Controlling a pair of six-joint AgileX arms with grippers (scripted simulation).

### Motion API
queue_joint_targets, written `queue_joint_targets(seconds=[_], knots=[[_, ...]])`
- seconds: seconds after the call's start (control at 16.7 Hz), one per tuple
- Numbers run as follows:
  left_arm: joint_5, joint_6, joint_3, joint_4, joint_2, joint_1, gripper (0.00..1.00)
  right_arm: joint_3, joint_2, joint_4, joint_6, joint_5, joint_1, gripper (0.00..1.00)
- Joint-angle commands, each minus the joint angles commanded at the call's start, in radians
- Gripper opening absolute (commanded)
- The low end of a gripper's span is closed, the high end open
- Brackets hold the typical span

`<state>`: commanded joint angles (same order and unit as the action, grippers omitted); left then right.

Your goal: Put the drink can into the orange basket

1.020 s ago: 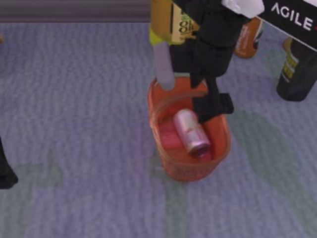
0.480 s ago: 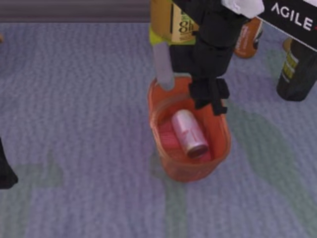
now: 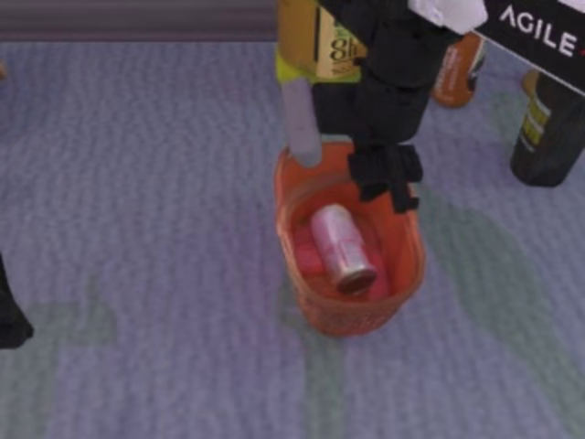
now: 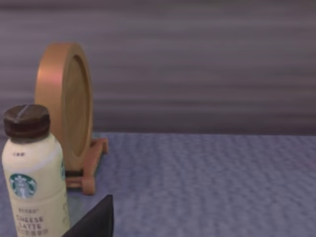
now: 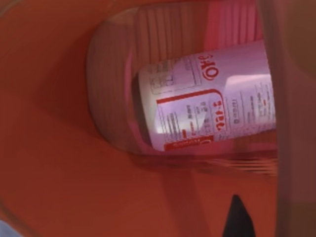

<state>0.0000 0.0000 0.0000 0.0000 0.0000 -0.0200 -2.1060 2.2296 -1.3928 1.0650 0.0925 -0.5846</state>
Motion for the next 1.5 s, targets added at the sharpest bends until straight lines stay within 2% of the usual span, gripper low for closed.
queue_joint_targets(seconds=[1.5], knots=[[0.000,0.000,0.000,0.000,0.000,0.000,1.00,-0.018,0.004,-0.018,0.006,0.001,0.002,0.00]])
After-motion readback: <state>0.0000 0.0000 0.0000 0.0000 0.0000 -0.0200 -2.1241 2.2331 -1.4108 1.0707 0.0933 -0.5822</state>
